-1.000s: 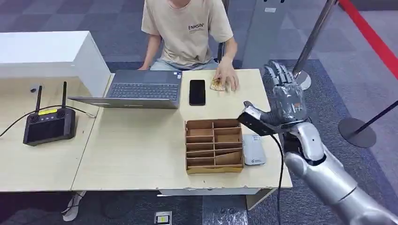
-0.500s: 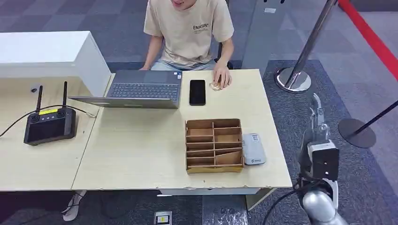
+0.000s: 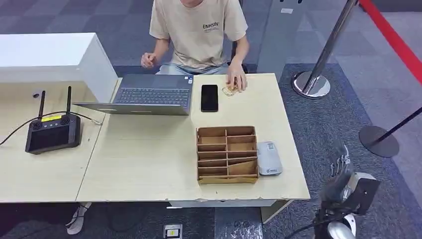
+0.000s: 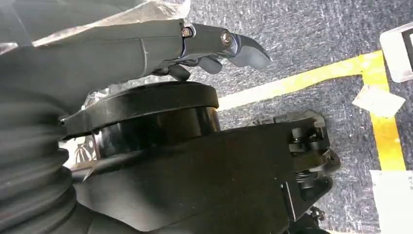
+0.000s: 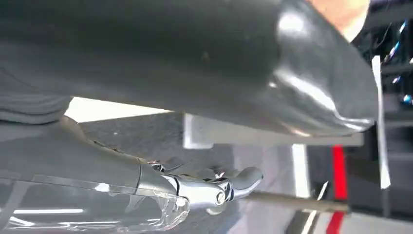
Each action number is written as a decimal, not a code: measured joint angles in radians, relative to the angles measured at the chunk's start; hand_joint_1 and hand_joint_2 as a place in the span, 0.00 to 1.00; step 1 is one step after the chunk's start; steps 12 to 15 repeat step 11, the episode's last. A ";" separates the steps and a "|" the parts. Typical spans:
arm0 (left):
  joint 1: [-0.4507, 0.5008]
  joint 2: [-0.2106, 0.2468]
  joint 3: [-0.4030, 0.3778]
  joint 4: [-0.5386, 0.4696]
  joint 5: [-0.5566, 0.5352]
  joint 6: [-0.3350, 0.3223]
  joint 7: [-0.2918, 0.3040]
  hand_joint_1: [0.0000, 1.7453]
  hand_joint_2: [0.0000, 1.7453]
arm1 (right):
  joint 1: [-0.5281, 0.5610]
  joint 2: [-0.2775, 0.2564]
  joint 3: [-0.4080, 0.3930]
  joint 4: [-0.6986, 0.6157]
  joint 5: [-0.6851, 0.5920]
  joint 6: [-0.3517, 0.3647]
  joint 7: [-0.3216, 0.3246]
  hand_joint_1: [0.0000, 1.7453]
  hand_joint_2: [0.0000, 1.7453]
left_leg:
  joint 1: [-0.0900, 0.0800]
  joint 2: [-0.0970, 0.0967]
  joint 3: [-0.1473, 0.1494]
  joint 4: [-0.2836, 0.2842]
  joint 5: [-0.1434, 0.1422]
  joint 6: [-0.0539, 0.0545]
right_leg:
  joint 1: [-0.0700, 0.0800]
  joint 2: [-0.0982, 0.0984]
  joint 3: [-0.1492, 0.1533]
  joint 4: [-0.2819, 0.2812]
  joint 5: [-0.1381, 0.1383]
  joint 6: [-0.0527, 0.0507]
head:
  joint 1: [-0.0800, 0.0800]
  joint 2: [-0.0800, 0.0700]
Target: Pass the card to the sensor for recognition and then transmit it.
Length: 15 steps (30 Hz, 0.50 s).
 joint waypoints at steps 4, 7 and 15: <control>0.000 0.000 0.003 0.000 0.010 0.000 0.011 0.00 1.00 | 0.011 0.025 -0.026 0.062 -0.044 0.029 -0.046 0.00 0.00 | 0.000 0.000 0.000 0.000 0.000 0.000 | 0.000 0.000 0.000 0.000 0.000 0.000 | 0.000 0.000; 0.000 0.000 0.008 0.000 0.012 0.000 0.016 0.00 1.00 | 0.013 0.038 -0.040 0.092 -0.045 0.023 -0.069 0.00 0.00 | 0.000 0.000 0.000 0.000 0.000 0.000 | 0.000 0.000 0.000 0.000 0.000 0.000 | 0.000 0.000; 0.000 0.000 0.013 0.000 0.016 0.001 0.011 0.00 1.00 | 0.013 0.053 -0.054 0.118 -0.045 -0.010 -0.068 0.00 0.00 | 0.000 0.000 0.000 0.000 0.000 0.000 | 0.000 0.000 0.000 0.000 0.000 0.000 | 0.000 0.000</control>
